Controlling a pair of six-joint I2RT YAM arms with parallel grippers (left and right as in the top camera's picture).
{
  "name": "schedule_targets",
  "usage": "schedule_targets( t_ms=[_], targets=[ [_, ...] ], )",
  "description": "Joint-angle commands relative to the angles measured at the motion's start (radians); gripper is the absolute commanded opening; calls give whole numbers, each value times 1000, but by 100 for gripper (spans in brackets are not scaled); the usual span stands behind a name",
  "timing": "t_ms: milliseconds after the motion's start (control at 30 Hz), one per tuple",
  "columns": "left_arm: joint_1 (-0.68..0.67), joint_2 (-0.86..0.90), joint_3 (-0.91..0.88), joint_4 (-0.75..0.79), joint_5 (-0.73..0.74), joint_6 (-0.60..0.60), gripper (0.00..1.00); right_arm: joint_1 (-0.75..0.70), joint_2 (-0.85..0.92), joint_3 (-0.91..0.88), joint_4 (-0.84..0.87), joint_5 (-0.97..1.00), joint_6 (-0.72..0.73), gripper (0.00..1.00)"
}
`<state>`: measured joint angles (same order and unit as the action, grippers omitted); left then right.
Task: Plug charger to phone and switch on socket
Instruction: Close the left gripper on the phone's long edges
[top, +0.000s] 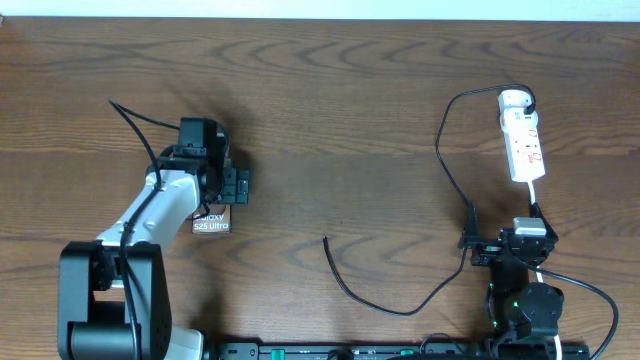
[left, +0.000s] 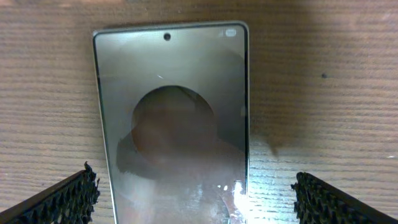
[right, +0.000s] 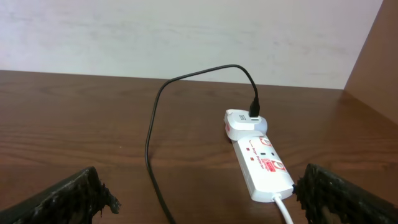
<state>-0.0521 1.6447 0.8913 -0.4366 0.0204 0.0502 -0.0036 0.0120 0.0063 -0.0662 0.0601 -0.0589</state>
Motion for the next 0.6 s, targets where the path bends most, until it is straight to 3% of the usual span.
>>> schedule_targets(
  t_ms=[0, 567],
  targets=[
    [6, 2, -9, 6, -6, 10, 98, -9, -7, -1, -4, 1, 2, 99],
    [21, 2, -14, 31, -57, 9, 98, -9, -7, -1, -4, 1, 2, 99]
  ],
)
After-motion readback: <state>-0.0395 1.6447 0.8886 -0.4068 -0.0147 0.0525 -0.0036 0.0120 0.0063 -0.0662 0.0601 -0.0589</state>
